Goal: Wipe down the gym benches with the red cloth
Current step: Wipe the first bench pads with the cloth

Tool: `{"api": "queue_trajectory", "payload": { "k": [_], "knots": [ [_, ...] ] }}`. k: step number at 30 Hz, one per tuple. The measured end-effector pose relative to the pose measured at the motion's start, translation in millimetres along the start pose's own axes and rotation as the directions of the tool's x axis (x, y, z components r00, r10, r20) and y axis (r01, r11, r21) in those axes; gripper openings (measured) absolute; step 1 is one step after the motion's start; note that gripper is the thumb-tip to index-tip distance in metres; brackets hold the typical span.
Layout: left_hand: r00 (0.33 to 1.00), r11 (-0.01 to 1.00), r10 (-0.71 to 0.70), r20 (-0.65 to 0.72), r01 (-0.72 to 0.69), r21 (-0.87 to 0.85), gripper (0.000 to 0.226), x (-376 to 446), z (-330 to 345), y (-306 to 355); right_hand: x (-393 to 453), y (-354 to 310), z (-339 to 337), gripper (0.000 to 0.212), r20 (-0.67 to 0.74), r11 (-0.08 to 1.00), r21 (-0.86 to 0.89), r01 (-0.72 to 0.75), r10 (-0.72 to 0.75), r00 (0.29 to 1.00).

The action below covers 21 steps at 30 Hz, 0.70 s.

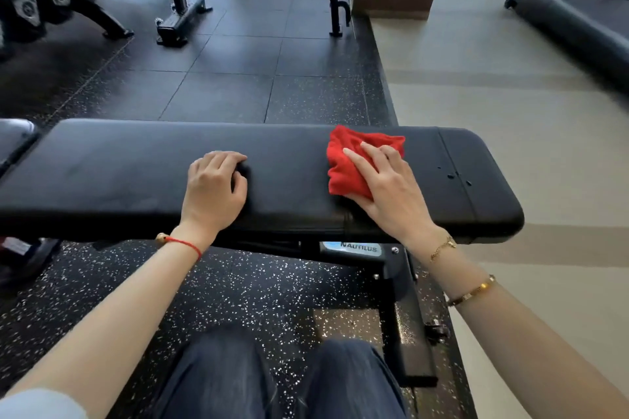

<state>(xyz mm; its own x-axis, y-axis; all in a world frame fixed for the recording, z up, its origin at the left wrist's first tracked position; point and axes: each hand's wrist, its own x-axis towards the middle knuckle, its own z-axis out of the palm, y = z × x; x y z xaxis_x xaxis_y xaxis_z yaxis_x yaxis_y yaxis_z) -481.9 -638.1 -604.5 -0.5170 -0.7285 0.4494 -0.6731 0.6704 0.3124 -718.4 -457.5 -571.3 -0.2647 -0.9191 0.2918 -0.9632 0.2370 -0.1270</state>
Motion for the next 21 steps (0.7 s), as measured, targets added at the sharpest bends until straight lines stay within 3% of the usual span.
{"api": "queue_trajectory", "payload": {
  "k": [4,9,12,15,21],
  "knots": [
    [0.998,0.992,-0.017,-0.054,0.024,0.122,0.034,-2,-2,4,-19,19,3,0.073,0.103,0.996,0.044,-0.081,0.076,0.992],
    [0.998,0.974,-0.019,-0.057,0.031,0.224,0.029,-9,-1,20,-19,18,5,0.069,0.105,0.995,-0.019,-0.095,0.097,0.99],
    [0.999,0.992,0.014,-0.03,-0.01,0.125,0.031,-10,1,40,-14,18,5,0.071,0.068,0.994,-0.102,-0.047,0.054,0.996],
    [0.998,0.998,0.064,-0.025,-0.065,-0.001,0.03,-8,7,73,-6,17,5,0.068,0.119,1.0,0.024,-0.019,0.016,0.993],
    [0.998,0.995,0.067,-0.009,-0.068,-0.074,0.03,6,36,117,2,39,16,0.06,0.122,0.997,-0.021,-0.078,0.08,0.989]
  ]
}}
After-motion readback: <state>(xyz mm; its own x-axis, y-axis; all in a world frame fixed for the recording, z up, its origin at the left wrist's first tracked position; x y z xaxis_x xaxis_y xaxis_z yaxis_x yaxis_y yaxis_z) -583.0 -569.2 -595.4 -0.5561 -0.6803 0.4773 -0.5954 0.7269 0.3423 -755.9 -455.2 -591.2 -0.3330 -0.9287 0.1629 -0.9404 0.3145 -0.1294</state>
